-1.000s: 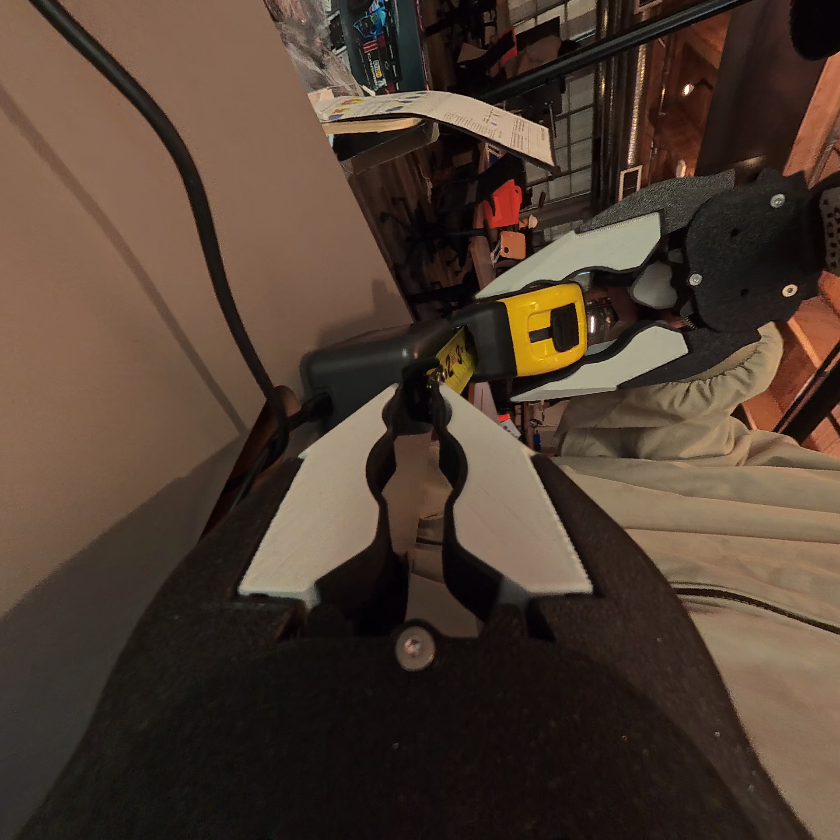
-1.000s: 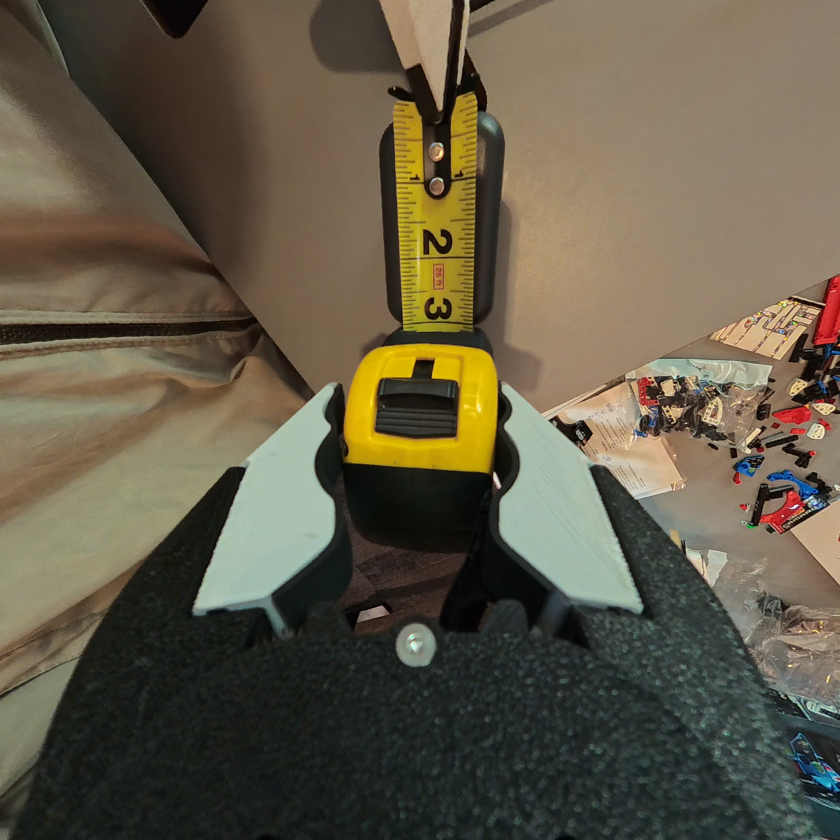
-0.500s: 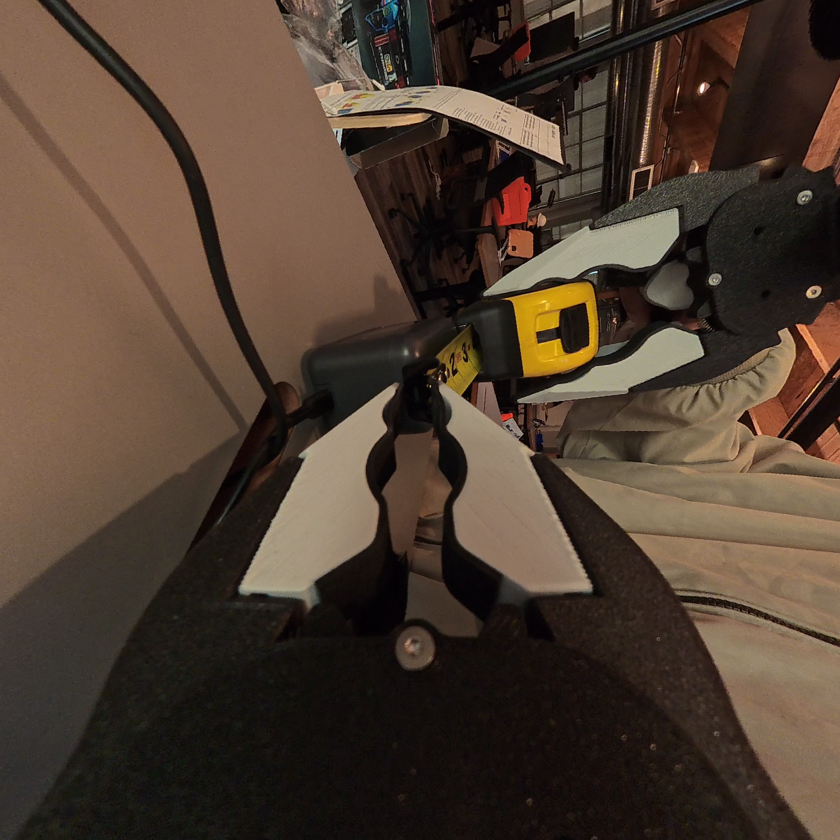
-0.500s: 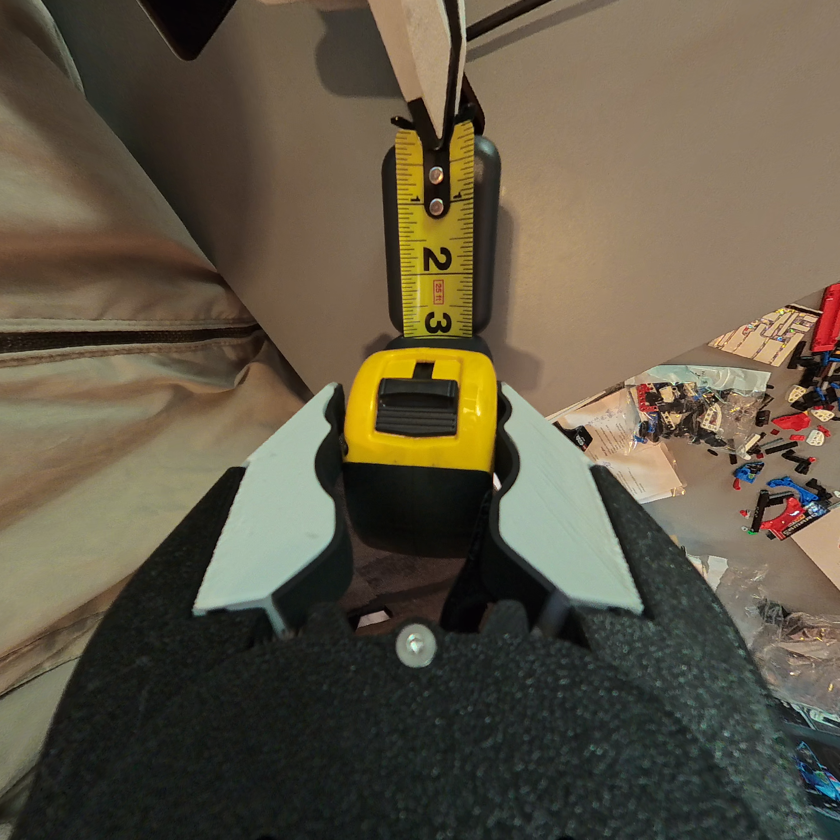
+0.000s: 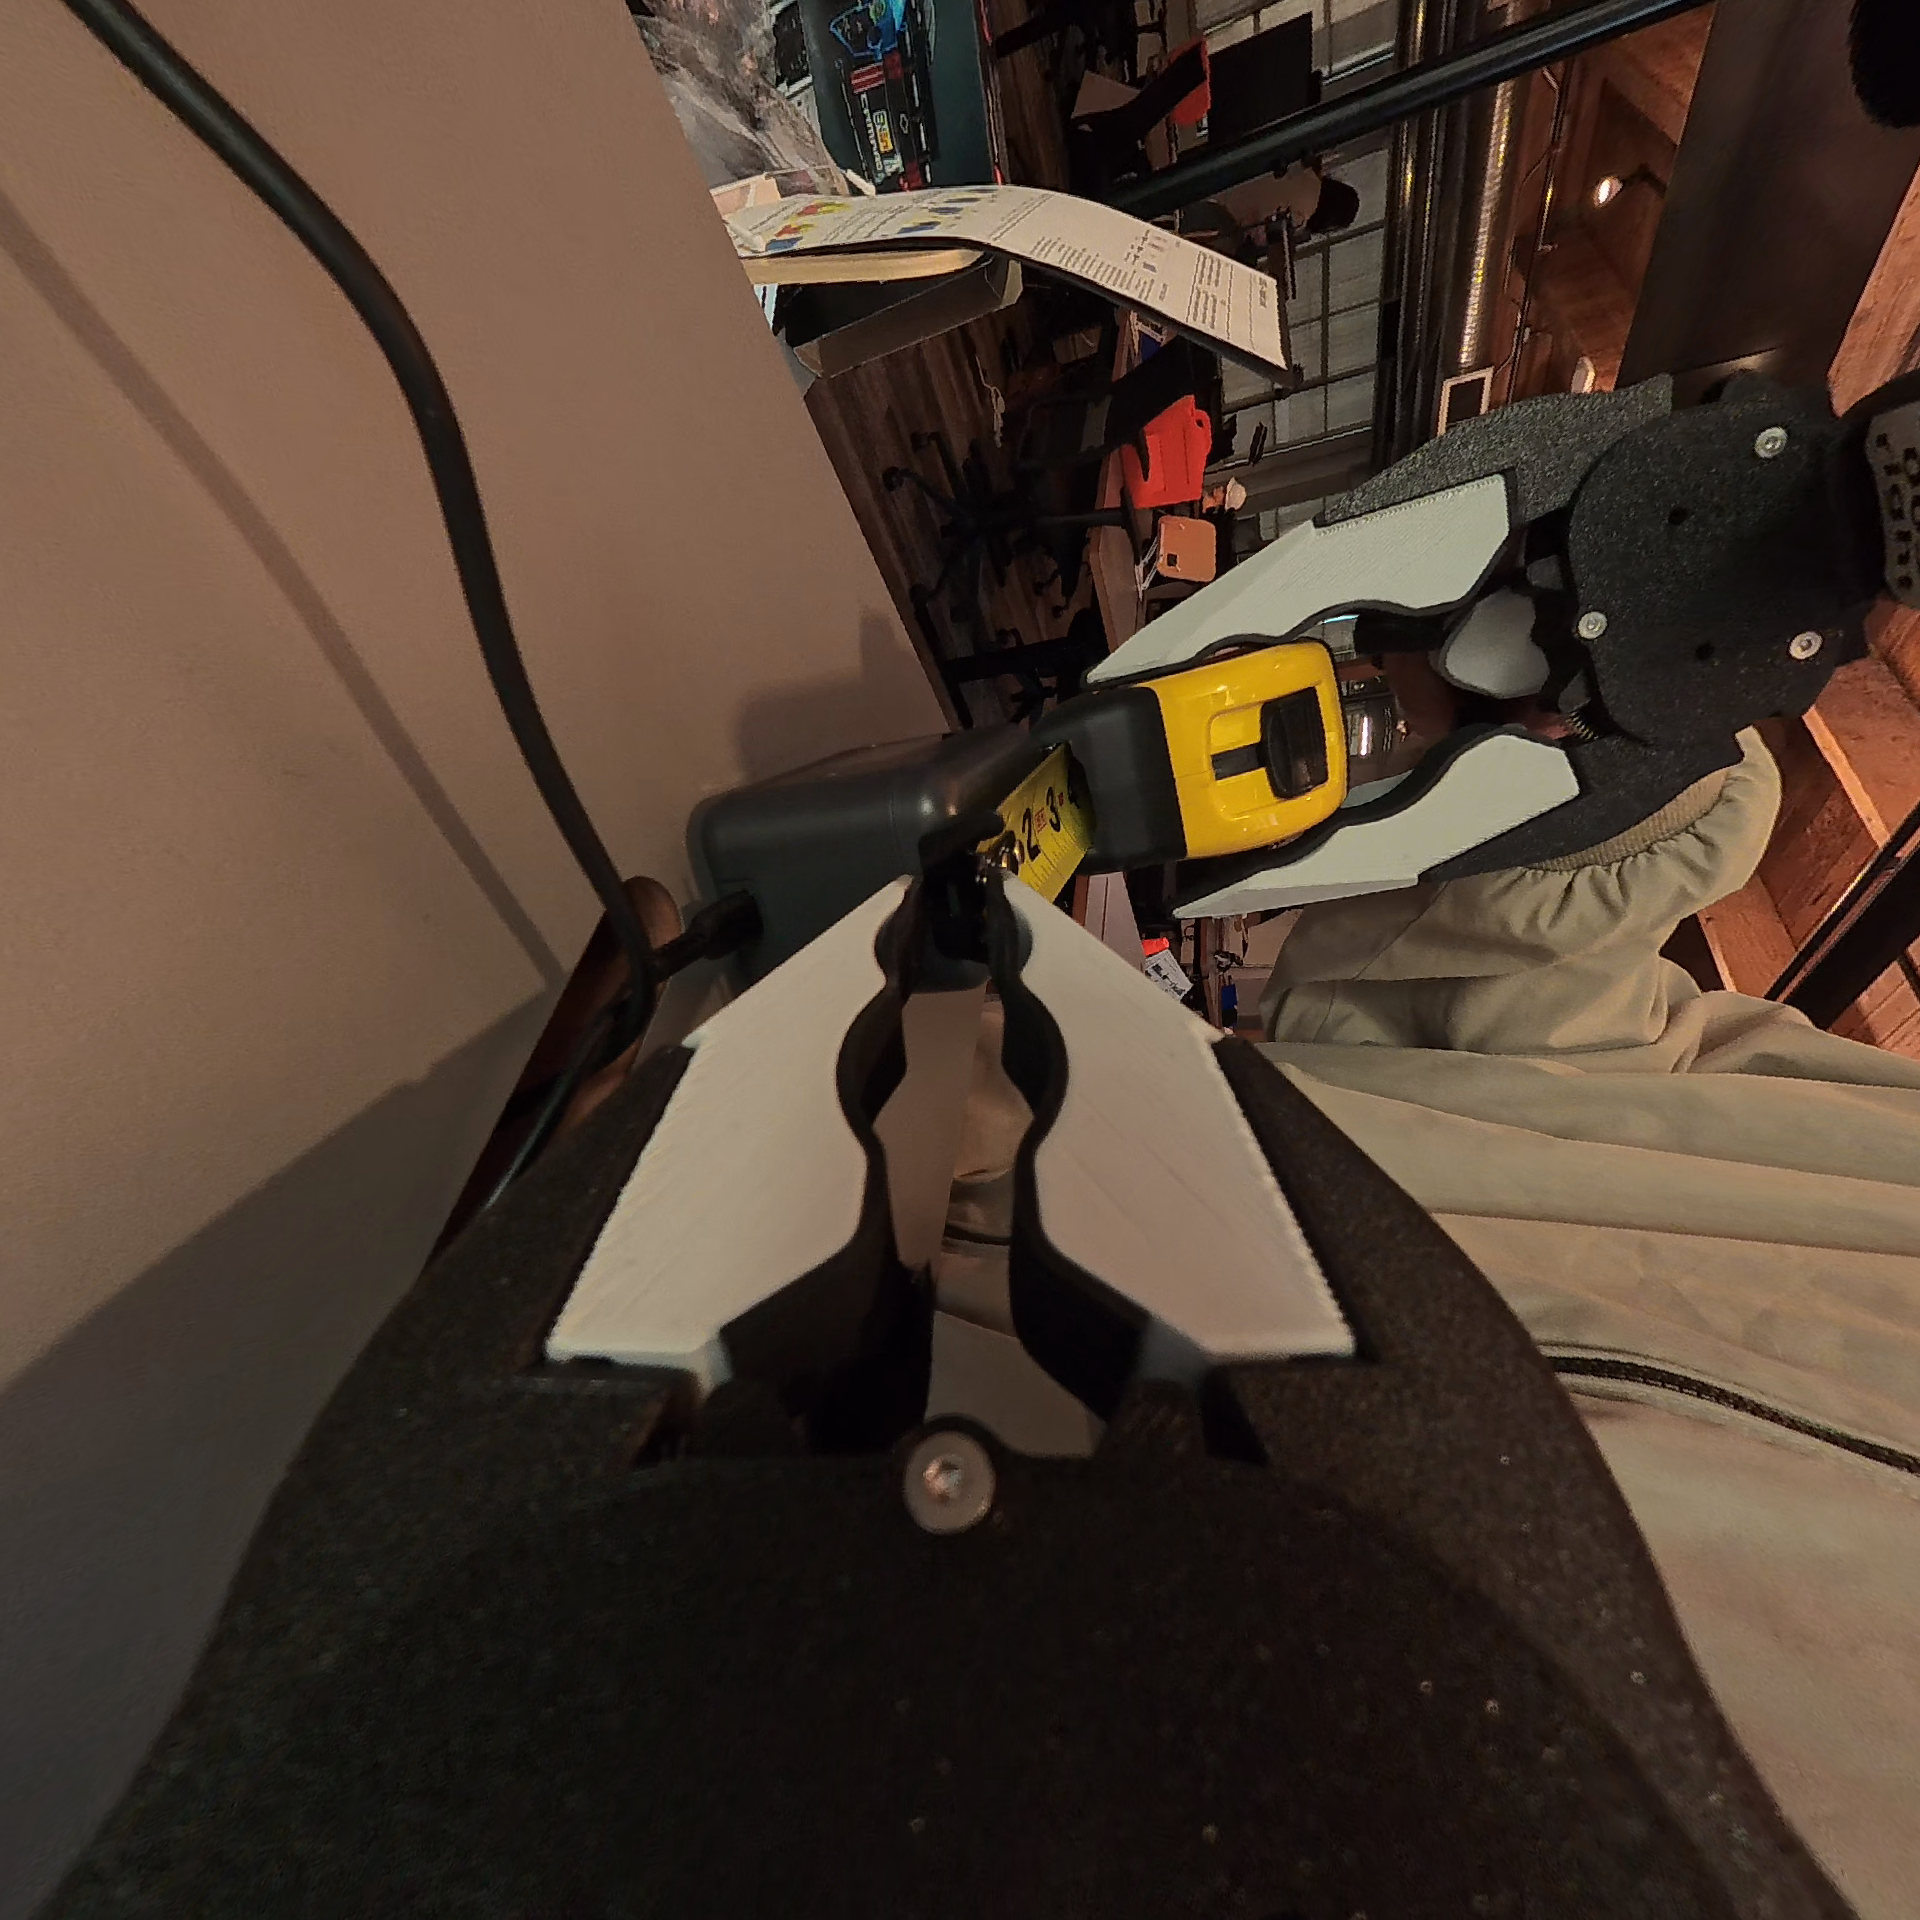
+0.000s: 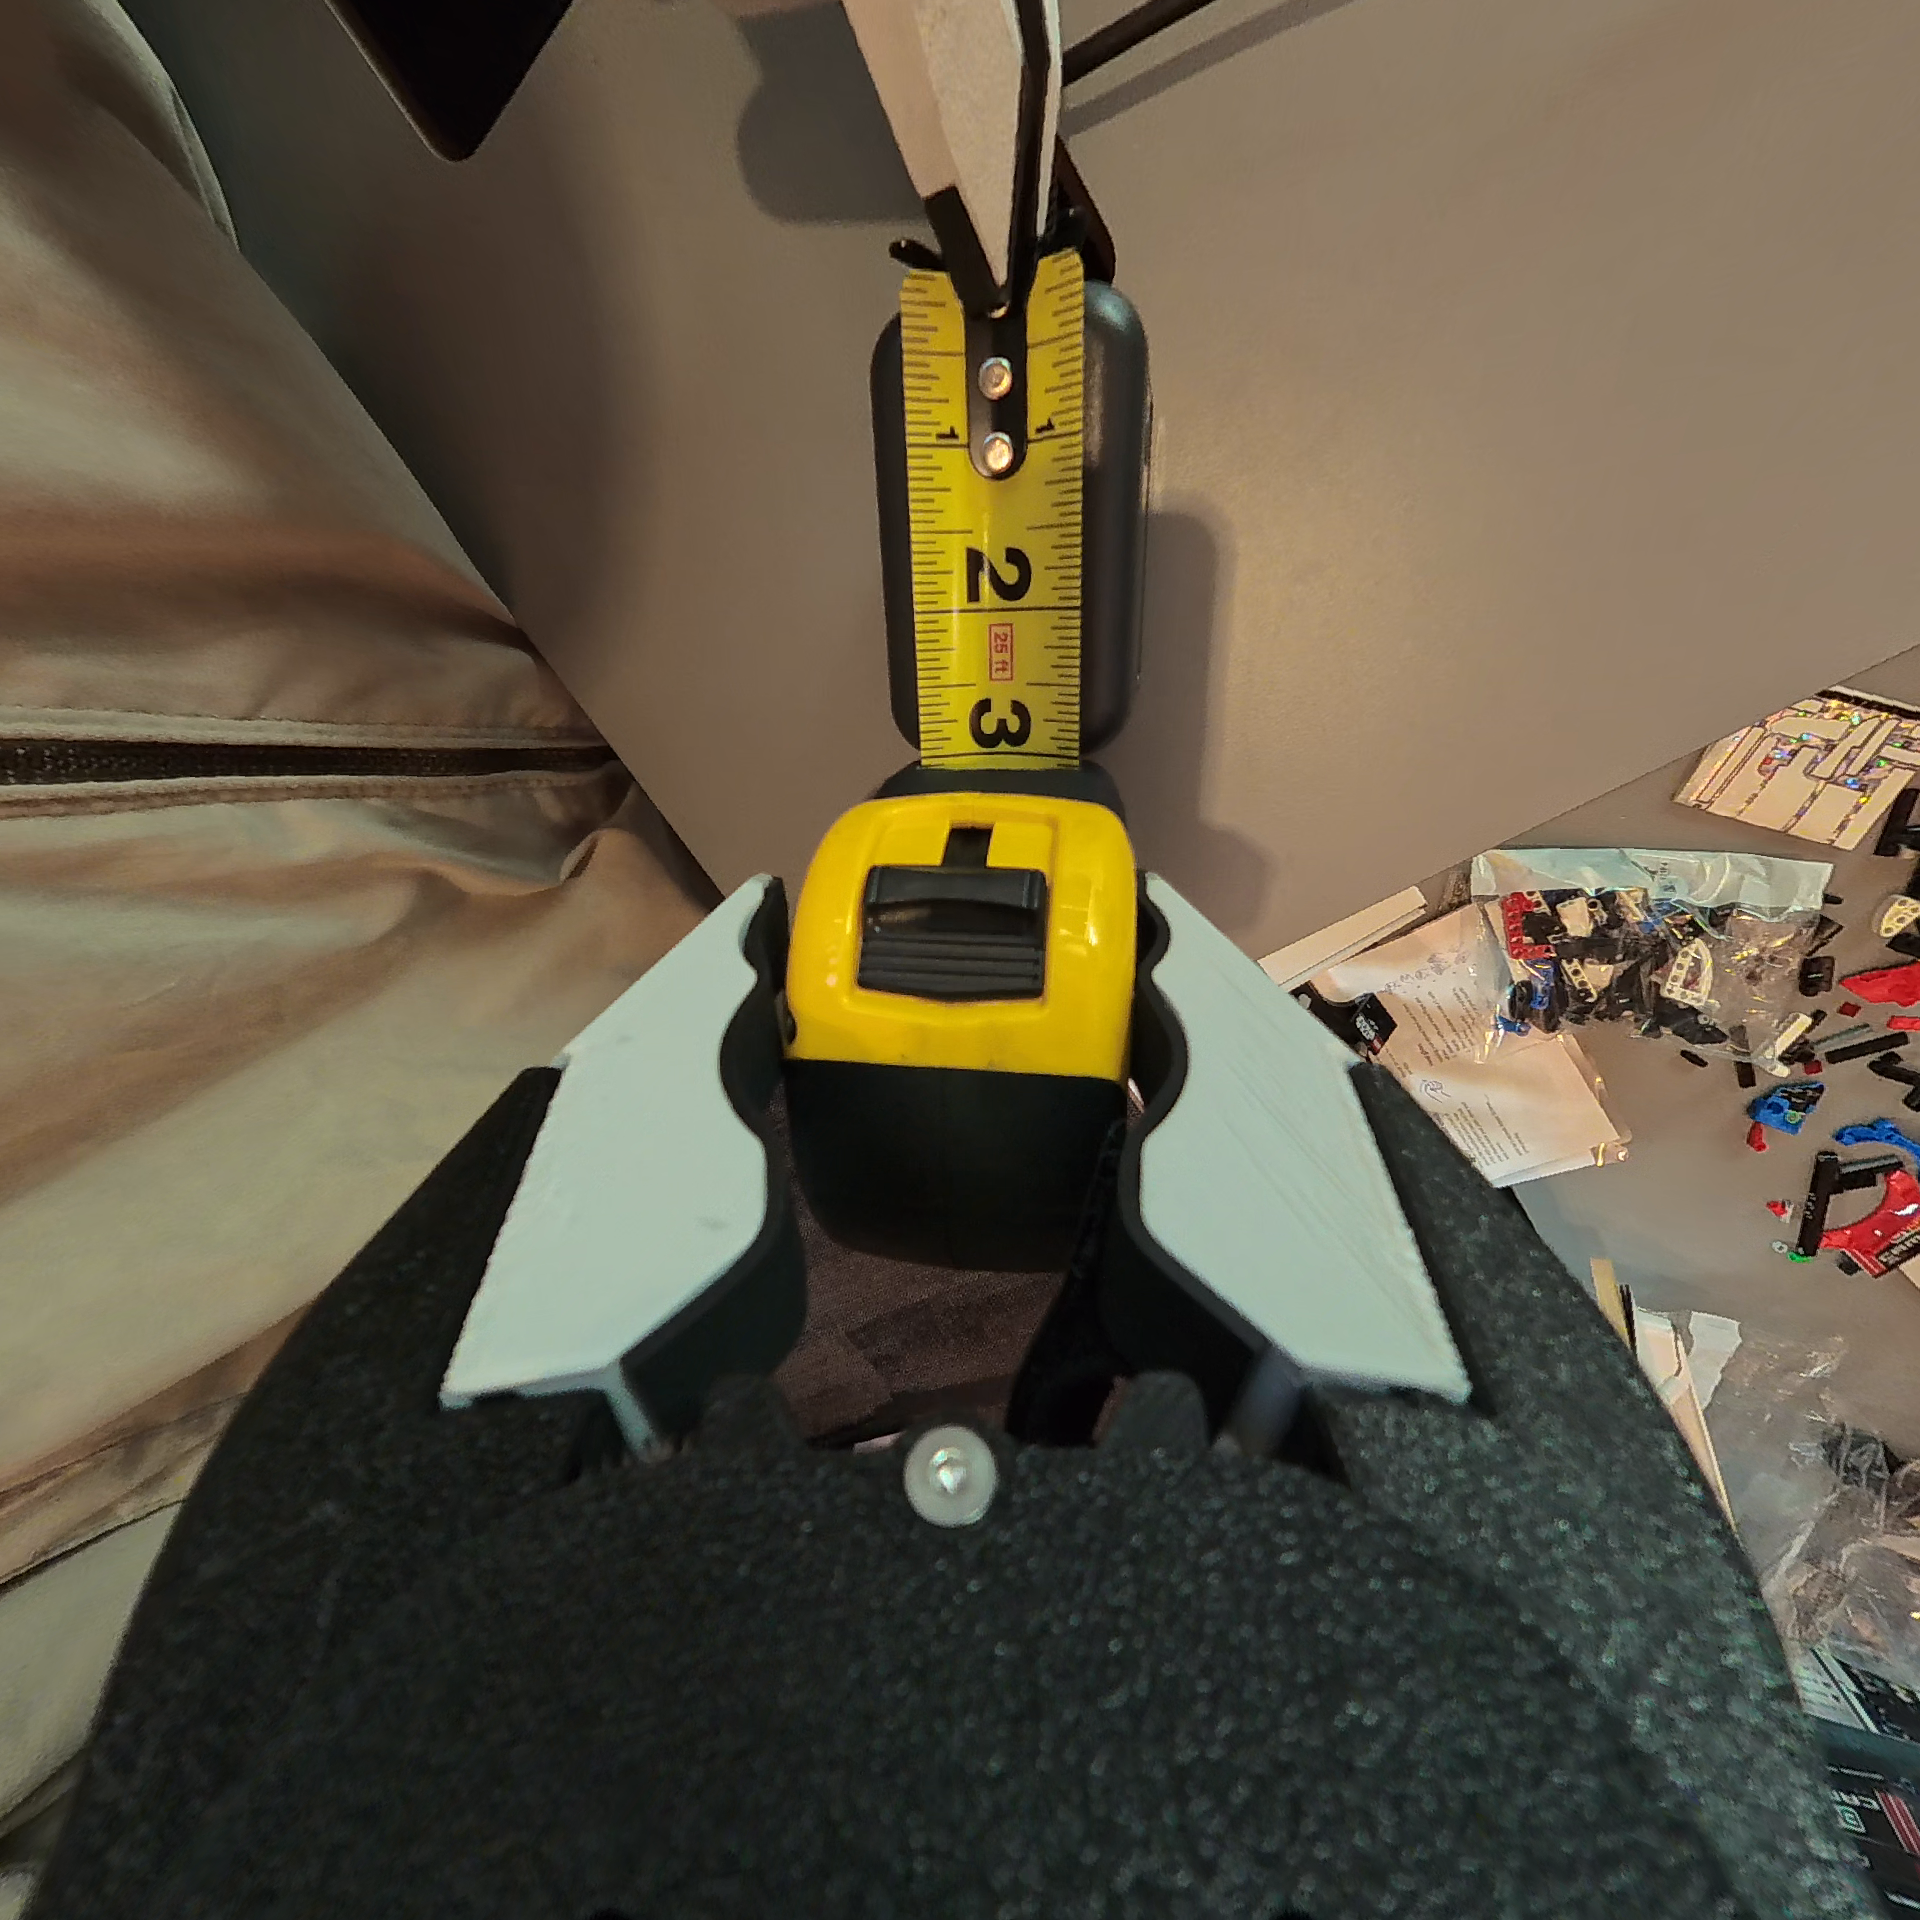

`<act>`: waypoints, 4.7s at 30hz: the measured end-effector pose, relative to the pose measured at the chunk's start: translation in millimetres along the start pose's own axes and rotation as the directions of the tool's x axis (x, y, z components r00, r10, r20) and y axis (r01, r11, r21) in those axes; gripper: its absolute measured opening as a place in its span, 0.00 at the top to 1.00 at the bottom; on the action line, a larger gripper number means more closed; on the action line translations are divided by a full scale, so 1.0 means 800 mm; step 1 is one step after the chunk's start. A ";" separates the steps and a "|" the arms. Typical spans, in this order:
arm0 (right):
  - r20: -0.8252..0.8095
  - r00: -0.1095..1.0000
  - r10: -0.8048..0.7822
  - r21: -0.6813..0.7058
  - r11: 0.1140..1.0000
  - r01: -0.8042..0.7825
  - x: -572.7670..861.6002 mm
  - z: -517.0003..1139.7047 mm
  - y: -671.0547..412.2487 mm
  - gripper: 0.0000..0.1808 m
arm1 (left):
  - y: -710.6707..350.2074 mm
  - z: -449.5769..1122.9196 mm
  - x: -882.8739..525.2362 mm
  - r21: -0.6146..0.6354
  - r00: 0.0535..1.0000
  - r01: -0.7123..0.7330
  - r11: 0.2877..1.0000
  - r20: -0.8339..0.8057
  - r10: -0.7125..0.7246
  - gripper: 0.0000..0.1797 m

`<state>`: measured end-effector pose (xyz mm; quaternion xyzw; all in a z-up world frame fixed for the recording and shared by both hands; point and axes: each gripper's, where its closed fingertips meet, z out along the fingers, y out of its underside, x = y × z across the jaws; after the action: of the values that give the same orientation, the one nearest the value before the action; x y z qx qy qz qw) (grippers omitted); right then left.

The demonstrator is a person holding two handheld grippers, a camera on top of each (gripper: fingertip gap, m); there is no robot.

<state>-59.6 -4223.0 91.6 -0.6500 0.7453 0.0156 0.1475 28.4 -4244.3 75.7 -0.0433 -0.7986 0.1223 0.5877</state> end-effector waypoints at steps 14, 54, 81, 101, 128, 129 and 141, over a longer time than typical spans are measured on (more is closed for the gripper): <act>-0.001 1.000 -0.005 -0.002 1.000 0.005 0.001 0.001 0.001 0.64 | 0.001 0.000 0.000 0.002 1.000 0.004 1.000 -0.008 -0.004 0.94; -0.064 0.997 -0.030 0.252 0.967 0.045 -0.082 -0.027 -0.054 0.64 | 0.061 -0.015 0.098 -0.086 0.933 0.049 0.995 -0.352 -0.076 0.82; -0.227 0.824 0.519 0.352 0.833 -0.428 -0.253 -0.065 0.138 0.64 | 0.258 0.159 0.267 -0.620 0.697 -0.022 0.784 -0.572 -0.432 0.58; -0.175 0.431 0.885 0.740 0.407 -0.536 -0.489 -0.094 0.655 0.64 | 0.606 0.573 0.475 -0.885 0.801 -0.224 0.409 -0.406 -0.440 0.59; -0.247 0.367 0.897 0.711 0.425 -0.560 -0.143 -0.306 1.427 0.64 | 0.411 1.399 0.668 -0.860 0.777 -0.315 0.402 -0.477 -0.411 0.61; -0.249 0.375 0.893 0.713 0.431 -0.553 -0.121 -0.312 1.461 0.64 | 0.398 1.438 0.670 -0.856 0.779 -0.316 0.409 -0.480 -0.403 0.61; -0.221 0.509 0.832 0.720 0.491 -0.490 0.157 -0.455 1.878 0.64 | 0.204 1.917 0.760 -0.830 0.816 -0.246 0.500 -0.456 -0.355 0.61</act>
<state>-1608.9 -4189.8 156.1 -0.1879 0.9177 -0.3365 0.0965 -1625.3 -4178.5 171.3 -0.3384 -0.5339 -0.3317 0.7003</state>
